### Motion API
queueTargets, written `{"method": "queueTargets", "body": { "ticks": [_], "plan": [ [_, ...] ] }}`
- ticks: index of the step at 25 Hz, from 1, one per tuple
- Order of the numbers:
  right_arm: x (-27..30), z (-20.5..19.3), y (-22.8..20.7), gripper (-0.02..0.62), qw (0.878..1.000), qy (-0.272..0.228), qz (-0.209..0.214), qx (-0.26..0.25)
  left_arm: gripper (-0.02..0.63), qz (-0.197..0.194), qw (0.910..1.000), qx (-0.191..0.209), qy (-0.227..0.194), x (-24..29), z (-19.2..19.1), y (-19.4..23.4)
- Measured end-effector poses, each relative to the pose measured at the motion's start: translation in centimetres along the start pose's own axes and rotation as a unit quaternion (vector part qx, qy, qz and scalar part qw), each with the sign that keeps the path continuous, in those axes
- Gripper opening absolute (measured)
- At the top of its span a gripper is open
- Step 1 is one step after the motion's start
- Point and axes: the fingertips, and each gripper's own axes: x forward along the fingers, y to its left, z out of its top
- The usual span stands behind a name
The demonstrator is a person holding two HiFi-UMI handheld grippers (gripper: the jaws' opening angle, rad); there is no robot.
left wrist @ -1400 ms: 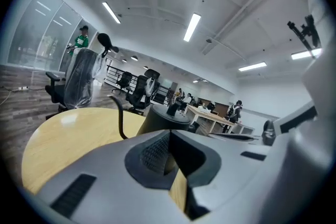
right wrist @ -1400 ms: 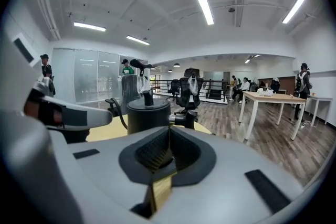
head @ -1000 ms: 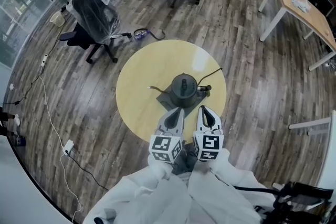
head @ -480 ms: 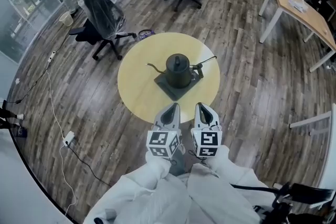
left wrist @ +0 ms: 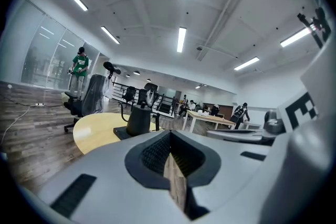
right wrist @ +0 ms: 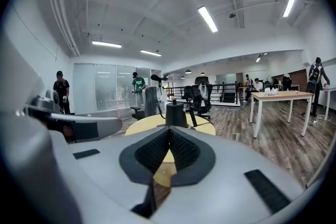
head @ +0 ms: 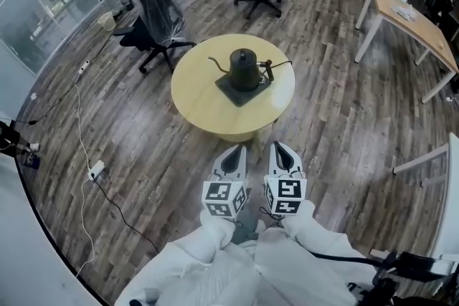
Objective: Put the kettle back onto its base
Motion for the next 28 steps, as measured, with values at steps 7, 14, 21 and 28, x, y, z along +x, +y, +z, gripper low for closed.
{"method": "queueTargets", "body": {
  "ticks": [7, 14, 21, 28],
  "plan": [
    [-3.8, 1.3, 2.3, 0.012, 1.000, -0.010, 0.008, 0.001, 0.002, -0.007, 0.9997, 0.012, -0.020, -3.8, 2.3, -2.3],
    [-5.1, 3.1, 6.4, 0.012, 0.999, -0.023, 0.023, -0.006, 0.002, -0.014, 0.9994, 0.013, -0.027, -6.3, 3.7, -1.6],
    [-5.4, 3.9, 7.9, 0.012, 0.999, -0.032, 0.024, -0.012, 0.002, -0.022, 0.9992, 0.007, -0.033, -7.2, 4.1, -0.8],
    [-5.4, 4.0, 6.5, 0.012, 0.999, -0.032, 0.007, -0.007, 0.002, -0.025, 0.9992, 0.004, -0.031, -6.7, 4.0, -0.9]
  ]
}}
